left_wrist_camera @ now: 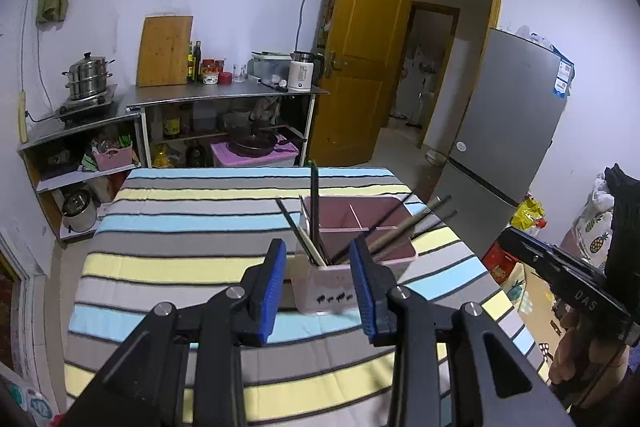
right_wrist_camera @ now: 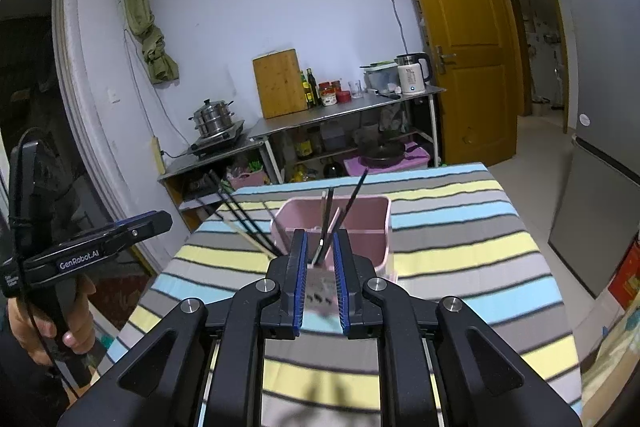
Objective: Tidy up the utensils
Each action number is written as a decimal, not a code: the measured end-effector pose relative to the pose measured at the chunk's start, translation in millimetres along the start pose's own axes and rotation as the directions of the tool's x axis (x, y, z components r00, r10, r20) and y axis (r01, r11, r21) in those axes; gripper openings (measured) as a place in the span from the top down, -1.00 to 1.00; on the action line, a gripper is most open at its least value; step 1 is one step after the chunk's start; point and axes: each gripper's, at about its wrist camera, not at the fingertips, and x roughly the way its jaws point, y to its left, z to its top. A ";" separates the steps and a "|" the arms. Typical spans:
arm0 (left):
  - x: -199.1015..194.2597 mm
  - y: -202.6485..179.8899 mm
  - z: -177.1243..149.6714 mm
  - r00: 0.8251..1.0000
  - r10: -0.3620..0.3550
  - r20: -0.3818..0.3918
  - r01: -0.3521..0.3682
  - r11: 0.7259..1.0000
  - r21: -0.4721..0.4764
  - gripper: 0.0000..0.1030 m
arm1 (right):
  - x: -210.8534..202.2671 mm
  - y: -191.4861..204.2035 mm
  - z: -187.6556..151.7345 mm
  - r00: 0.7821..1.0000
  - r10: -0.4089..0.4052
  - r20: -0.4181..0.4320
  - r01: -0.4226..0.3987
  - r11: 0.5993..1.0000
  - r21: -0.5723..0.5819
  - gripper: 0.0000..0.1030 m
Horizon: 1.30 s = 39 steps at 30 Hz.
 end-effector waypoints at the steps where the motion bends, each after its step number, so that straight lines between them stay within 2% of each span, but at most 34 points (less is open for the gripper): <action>1: -1.7 -0.7 -3.9 1.000 0.001 0.002 -0.001 1.000 -0.005 0.31 | -2.3 0.4 -3.1 1.000 0.000 0.000 0.000 1.000 -0.002 0.67; 7: -9.0 -6.0 -34.6 1.000 0.021 0.012 -0.021 1.000 -0.015 0.30 | -12.6 9.0 -27.9 1.000 -0.026 -0.010 0.025 0.999 -0.029 0.67; 18: -18.6 -23.6 -76.7 0.999 0.047 0.010 -0.048 0.998 0.035 0.30 | -25.7 21.0 -63.5 0.997 -0.072 -0.016 0.071 0.996 -0.060 0.67; 25: -21.4 -26.5 -89.4 0.999 0.028 0.020 -0.029 0.999 0.023 0.29 | -27.0 31.0 -75.2 0.996 -0.087 -0.016 0.085 0.992 -0.096 0.66; 33: -20.3 -29.5 -103.2 0.998 0.037 0.051 -0.039 0.999 0.030 0.29 | -29.3 35.8 -87.8 0.995 -0.101 -0.007 0.099 0.989 -0.105 0.66; 39: -14.0 -27.7 -113.0 0.998 0.047 0.040 -0.049 0.998 0.035 0.29 | -27.3 40.3 -93.1 0.993 -0.121 0.004 0.120 0.985 -0.123 0.66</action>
